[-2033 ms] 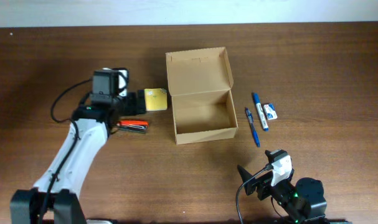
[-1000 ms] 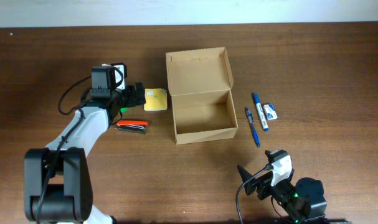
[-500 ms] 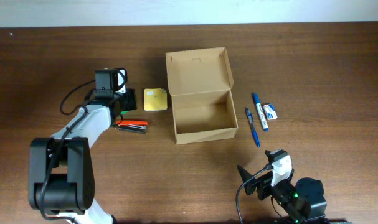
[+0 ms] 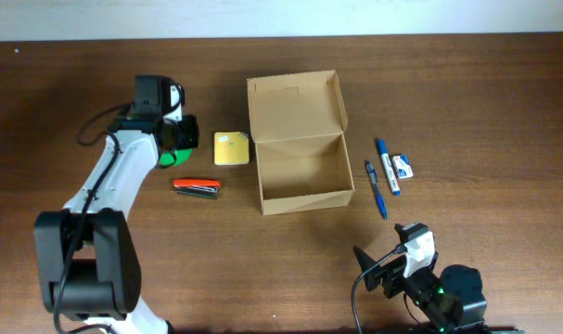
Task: Pack container
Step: 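Reach left gripper to the green tape roll and grasp its rim, then carry the green tape with left gripper into the box and release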
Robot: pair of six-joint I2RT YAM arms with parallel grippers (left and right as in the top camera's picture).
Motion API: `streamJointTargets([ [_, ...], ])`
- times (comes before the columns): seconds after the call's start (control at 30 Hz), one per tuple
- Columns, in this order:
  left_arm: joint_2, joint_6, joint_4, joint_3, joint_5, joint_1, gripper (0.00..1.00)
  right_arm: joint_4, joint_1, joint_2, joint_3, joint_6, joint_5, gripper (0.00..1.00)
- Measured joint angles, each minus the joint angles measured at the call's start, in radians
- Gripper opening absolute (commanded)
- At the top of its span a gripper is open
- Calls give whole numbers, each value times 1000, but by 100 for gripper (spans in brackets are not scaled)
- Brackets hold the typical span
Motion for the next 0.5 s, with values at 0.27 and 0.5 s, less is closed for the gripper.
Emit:
streamJointTargets([
  [0.27,-139,-66,-65,204,-3,-174,2,0,0,0,0,0,0,99],
  [0.5,-140,-229,-77,212,-5,-395,2,0,0,0,0,0,0,99],
])
